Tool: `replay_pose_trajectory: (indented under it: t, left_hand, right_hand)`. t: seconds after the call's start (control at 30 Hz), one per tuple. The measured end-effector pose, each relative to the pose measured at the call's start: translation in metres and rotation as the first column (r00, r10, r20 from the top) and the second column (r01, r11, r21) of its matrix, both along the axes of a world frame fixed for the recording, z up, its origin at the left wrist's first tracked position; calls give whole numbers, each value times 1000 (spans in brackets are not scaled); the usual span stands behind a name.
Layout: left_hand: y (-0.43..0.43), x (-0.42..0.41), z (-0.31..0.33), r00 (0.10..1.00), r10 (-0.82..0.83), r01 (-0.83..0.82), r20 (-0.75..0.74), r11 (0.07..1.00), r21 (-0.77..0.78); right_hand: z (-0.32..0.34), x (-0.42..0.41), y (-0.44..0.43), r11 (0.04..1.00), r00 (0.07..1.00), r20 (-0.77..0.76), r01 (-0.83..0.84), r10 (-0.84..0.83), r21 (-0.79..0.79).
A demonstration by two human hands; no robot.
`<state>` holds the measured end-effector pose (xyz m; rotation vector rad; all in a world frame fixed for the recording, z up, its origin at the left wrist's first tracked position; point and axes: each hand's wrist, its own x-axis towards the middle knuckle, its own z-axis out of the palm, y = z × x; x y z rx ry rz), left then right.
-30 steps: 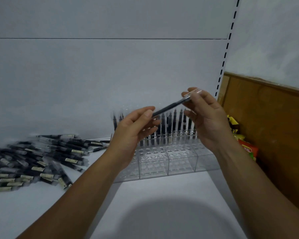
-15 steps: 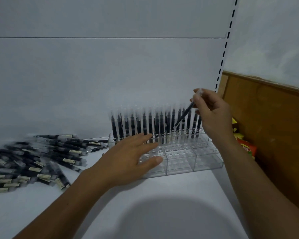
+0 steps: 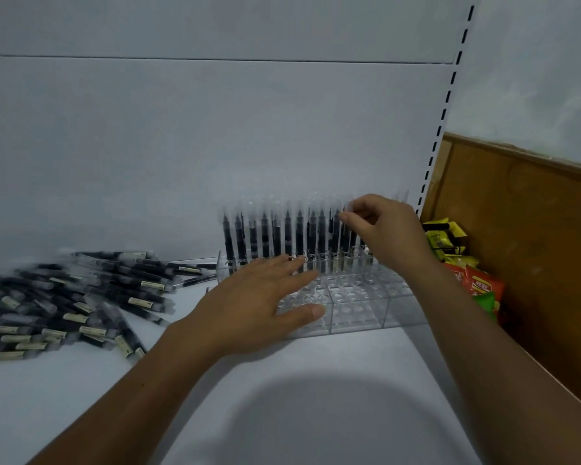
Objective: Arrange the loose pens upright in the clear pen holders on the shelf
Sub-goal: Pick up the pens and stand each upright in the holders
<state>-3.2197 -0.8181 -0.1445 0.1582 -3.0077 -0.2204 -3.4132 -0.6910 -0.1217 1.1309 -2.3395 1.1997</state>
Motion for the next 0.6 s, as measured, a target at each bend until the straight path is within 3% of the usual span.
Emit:
replay_pose_trajectory:
  t: [0.23,0.43,0.6]
  left_hand:
    - [3,1,1,1000,-1,2,23,1000,-14]
    - [0,18,19,997,21,-24,-69,999,-32]
    - [-28,62,22,966,150,-149,-209,989,19]
  right_hand:
    - [0,7,7,995,998,17,60,-62,78]
    - [22,19,35,983,991,-61,125,-118,135]
    - [42,58,22,982,996,-82,-18,34,189]
